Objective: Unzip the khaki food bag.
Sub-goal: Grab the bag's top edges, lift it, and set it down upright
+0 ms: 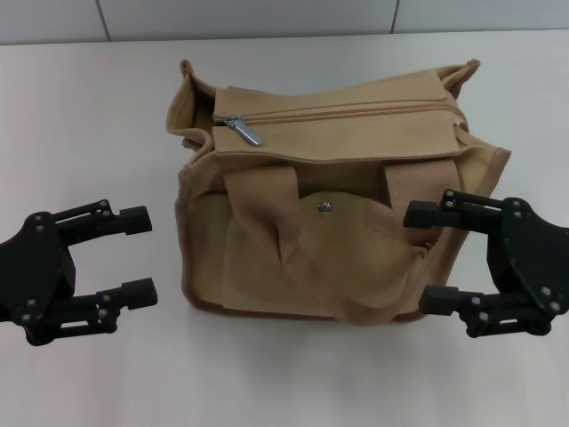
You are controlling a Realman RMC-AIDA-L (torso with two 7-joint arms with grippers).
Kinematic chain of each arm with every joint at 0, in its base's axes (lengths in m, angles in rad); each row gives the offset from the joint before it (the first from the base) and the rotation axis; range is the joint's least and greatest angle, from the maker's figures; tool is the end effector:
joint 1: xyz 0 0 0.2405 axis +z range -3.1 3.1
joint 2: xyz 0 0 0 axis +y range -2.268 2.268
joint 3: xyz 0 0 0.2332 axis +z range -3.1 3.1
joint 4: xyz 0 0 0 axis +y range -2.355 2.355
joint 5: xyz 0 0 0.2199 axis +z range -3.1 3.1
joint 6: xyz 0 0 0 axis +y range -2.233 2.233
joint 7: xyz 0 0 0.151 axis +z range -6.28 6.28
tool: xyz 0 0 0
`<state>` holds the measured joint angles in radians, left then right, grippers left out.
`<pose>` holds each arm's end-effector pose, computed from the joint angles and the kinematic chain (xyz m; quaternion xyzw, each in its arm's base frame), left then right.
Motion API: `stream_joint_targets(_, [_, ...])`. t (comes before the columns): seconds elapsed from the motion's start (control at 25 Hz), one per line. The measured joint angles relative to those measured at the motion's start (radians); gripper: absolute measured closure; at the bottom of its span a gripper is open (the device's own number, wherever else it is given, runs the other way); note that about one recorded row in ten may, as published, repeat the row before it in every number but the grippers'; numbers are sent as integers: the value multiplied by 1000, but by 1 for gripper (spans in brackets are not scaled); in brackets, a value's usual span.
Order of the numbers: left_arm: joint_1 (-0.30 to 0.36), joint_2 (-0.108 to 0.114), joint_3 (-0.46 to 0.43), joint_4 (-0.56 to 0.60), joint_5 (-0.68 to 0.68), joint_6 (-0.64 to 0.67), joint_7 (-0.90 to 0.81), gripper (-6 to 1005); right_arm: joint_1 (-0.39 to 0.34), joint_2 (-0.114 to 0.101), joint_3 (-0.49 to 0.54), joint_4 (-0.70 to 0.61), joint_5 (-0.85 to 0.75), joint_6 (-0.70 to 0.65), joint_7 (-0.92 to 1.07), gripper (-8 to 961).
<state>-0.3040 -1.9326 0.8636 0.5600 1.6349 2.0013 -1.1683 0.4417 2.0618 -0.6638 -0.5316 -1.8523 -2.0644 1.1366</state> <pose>-0.2685 0.2379 0.0580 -0.9118 -0.1273 -0.3876 0.0466 0.2294 0.2493 0.0221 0.9003 -0.0941 -0.4249 0.0071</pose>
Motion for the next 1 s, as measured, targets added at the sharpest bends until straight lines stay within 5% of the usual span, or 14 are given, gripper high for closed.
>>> stream_joint_targets(0.4, [35,-23,-2,-2,4,-143,17,230,-4,0,8,2,1,17,0,114])
stream_joint_targets(0.44, [44,-57,-11,-2,36,-251,44,238,-4,0,7,2,1,23,0,114])
stream_joint_targets(0.68, [34,-109,-5,-4,53,-354,54,284,-4,2,7,4,-1,28,0,115])
stream_joint_targets(1.0, [30,-135,-24,-26,30,-386,116,345,-12,6,9,5,-1,29,0,115])
